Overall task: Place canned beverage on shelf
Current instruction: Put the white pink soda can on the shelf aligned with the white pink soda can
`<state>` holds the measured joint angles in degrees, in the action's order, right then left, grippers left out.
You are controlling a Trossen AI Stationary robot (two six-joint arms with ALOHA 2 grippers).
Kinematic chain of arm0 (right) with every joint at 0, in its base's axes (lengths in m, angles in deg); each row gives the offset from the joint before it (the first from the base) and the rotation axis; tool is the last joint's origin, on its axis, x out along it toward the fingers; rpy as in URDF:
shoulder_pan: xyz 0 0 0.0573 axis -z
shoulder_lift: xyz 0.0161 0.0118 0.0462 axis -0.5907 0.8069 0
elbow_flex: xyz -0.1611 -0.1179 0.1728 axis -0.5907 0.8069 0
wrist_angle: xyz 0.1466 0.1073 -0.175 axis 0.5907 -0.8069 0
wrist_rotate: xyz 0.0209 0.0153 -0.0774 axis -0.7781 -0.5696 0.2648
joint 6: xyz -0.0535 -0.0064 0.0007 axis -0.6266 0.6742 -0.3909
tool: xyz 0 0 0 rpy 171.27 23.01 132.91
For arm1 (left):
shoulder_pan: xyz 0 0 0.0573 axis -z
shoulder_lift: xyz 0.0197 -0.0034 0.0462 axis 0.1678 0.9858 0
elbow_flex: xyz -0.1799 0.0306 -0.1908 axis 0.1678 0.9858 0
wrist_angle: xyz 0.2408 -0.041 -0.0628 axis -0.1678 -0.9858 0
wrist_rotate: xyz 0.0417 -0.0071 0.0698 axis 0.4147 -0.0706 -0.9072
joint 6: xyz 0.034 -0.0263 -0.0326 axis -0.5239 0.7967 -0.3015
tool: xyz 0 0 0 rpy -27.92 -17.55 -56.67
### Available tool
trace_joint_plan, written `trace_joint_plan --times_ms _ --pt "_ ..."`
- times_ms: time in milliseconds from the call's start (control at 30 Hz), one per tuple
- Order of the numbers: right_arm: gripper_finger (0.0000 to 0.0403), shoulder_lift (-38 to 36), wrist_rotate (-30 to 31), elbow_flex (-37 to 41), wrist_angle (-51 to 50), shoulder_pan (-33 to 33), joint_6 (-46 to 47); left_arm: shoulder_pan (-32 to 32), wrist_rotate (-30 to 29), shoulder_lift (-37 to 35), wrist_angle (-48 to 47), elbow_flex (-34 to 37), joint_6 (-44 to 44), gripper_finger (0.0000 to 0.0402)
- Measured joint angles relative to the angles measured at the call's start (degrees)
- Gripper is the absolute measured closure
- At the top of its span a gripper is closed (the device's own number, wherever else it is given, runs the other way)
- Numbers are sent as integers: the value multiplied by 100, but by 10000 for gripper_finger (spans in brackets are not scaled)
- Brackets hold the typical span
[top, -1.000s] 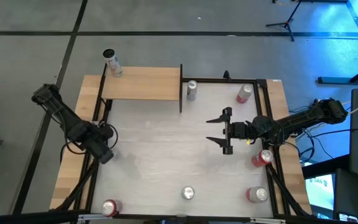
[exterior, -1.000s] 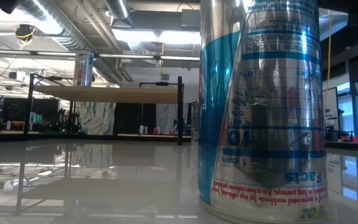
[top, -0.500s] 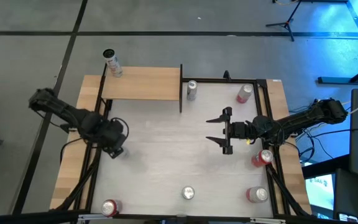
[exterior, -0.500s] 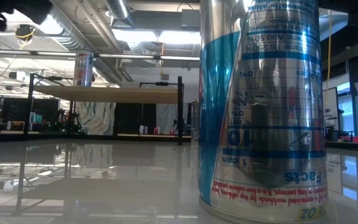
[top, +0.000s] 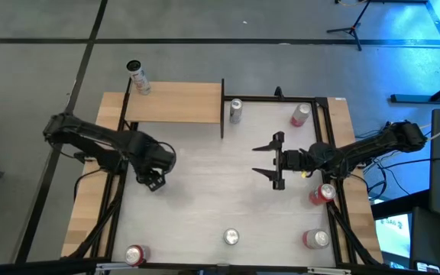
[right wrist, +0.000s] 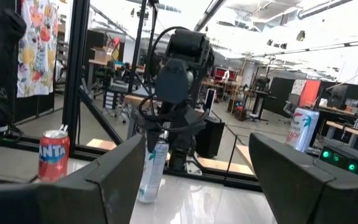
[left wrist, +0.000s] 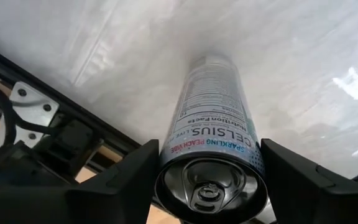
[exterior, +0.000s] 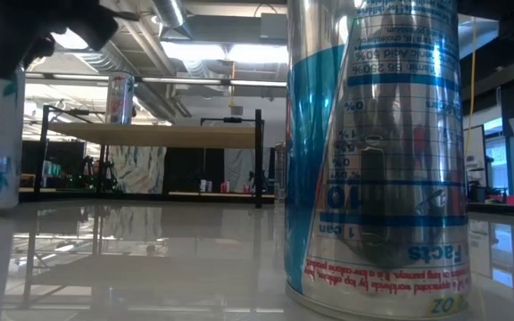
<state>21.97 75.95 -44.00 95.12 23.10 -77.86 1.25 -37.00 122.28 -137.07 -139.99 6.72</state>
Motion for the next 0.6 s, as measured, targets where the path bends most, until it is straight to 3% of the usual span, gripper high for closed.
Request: trace_joint_plan --times_ms 333,500,600 --pt "116 118 0 0 231 2 0 -37 20 119 101 -7 -66 127" --pt "116 118 0 0 243 0 2 -40 518 116 257 -7 -275 116" --pt "116 118 0 0 245 1 0 -34 425 114 293 -7 -303 118"
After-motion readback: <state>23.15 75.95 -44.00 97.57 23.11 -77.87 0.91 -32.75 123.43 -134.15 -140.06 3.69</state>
